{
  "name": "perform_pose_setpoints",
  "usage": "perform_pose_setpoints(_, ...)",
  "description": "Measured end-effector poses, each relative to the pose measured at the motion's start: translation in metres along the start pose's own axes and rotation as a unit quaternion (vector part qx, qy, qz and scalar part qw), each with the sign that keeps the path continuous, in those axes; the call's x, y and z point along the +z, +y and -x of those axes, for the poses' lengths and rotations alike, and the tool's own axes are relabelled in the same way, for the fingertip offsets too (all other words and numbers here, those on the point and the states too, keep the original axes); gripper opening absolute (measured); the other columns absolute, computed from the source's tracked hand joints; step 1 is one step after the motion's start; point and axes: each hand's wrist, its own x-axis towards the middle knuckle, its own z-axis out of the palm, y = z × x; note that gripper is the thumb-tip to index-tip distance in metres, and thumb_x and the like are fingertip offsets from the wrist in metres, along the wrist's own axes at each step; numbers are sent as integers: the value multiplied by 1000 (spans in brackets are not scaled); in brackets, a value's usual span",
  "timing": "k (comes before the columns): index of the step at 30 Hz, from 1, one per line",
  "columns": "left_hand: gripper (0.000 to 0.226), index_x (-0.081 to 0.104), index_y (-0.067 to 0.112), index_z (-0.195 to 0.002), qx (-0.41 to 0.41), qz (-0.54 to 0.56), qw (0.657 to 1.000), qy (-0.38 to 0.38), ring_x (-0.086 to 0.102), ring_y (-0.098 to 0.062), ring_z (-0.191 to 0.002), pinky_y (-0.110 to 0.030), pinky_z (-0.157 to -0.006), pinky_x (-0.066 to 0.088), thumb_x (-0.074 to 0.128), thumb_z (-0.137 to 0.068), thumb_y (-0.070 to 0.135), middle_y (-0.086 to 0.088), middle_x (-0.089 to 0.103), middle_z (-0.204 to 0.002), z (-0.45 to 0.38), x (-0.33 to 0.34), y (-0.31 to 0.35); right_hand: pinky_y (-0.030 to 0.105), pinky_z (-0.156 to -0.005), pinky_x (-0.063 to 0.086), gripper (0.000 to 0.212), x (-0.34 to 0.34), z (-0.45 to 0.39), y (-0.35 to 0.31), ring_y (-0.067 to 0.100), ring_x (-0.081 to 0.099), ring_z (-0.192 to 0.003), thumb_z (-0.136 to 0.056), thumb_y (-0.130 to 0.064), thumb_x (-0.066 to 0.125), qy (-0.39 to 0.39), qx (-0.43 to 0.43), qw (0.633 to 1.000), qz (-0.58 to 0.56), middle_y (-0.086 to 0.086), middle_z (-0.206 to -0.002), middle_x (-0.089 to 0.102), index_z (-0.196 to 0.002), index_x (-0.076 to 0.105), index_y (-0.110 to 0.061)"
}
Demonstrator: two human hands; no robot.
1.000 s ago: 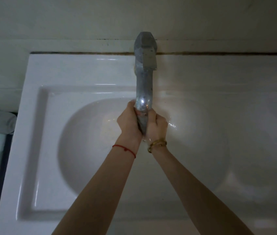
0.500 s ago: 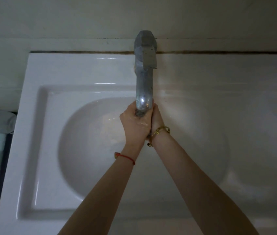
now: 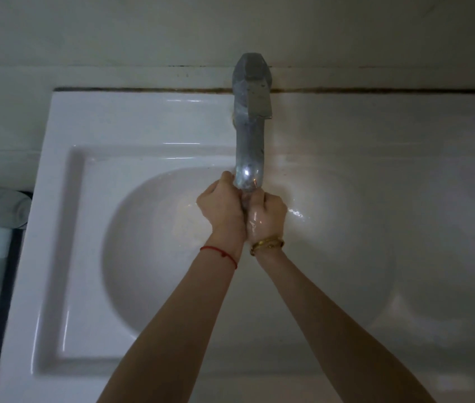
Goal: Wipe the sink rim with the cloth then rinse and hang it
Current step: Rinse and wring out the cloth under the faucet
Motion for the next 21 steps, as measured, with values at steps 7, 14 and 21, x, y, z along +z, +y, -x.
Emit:
perform_pose_setpoints(7,33,53,12,-51,-100,2,994,42,56,-15,-45,-22,-52,47,70,-80,12,2,56,-42,13,-13,8,31,-43,42,61,-36,13,7,32,55,-45,-95,-37,20,-106,-205,962,146,14,-52,56,-73,61,2)
perform_pose_setpoints(14,30,58,10,-59,-75,-50,995,38,57,-20,-54,-27,-52,48,79,-78,18,-6,62,-62,34,-50,26,7,-83,45,39,-98,17,-67,12,52,-109,-96,-25,38,29,-337,929,153,2,-127,56,-131,53,-15)
perform_pose_setpoints(21,16,57,9,-75,-90,-66,993,-23,53,-23,-65,-30,-62,46,69,-84,2,-11,56,-72,59,-80,41,7,-101,21,46,-101,20,-117,31,45,-121,-93,-12,45,-63,-427,864,260,9,-138,50,-138,45,-5)
